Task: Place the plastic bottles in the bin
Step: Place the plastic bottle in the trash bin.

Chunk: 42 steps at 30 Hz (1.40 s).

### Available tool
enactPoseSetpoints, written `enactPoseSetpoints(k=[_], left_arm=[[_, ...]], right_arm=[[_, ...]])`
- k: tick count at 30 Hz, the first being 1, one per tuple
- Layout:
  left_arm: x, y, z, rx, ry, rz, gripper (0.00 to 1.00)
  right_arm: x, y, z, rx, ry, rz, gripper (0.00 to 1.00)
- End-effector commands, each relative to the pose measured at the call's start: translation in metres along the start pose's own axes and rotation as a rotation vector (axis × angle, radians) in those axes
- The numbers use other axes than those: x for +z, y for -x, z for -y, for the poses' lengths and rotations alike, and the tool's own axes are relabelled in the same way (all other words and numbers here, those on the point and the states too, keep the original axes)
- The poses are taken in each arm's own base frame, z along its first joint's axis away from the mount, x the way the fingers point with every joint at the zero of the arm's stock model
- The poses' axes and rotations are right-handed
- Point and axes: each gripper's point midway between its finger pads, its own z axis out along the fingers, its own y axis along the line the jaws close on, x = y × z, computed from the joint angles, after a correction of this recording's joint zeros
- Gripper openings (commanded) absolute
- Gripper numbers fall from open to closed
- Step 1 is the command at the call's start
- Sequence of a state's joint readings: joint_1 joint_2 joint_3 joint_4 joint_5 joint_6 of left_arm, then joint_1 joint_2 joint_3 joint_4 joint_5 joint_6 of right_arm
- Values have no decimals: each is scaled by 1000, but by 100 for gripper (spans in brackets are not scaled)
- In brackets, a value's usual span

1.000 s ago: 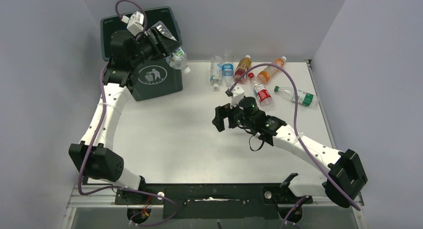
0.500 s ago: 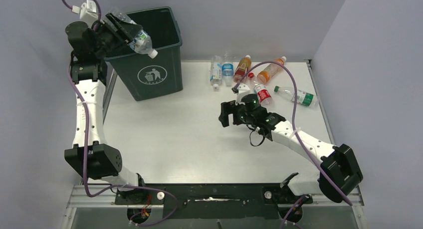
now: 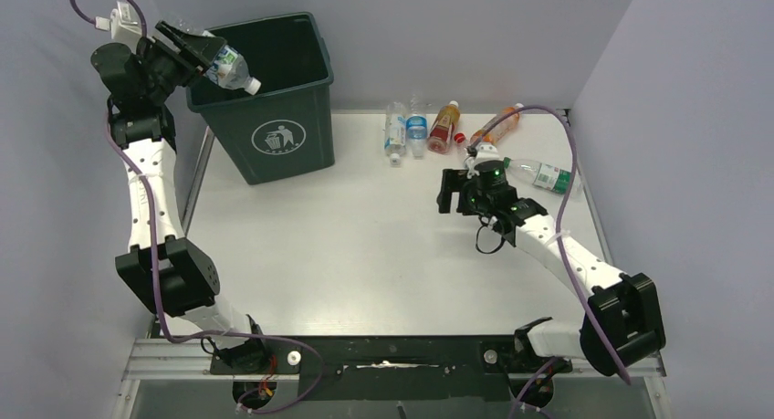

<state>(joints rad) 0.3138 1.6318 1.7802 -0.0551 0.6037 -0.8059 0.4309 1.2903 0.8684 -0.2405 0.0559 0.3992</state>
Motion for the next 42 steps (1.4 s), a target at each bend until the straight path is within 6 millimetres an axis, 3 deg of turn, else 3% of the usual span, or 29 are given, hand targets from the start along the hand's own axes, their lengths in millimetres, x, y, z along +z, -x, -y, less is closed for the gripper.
enactPoseSetpoints(k=[1,11,18,21,28,35,42], left_arm=[[10,21,6,57,-48,69,46],[29,10,-29,94,14,66,46],[42,4,-51,108,52,50,46],[46,3,-57,114,71,42,47],[53,-2,-63,146,115,17,62],[51,-2,-70,157,159,16,70],[48,0,-71,160,186,13,77]], right_arm=[[-7,22,44,81,-127,84,89],[6,40,127,114,-377,70,89],[25,50,156,108,-379,61,92],[34,49,162,106,-353,56,92],[59,42,159,80,-270,31,92],[73,37,160,69,-253,11,88],[87,35,164,58,-252,0,91]])
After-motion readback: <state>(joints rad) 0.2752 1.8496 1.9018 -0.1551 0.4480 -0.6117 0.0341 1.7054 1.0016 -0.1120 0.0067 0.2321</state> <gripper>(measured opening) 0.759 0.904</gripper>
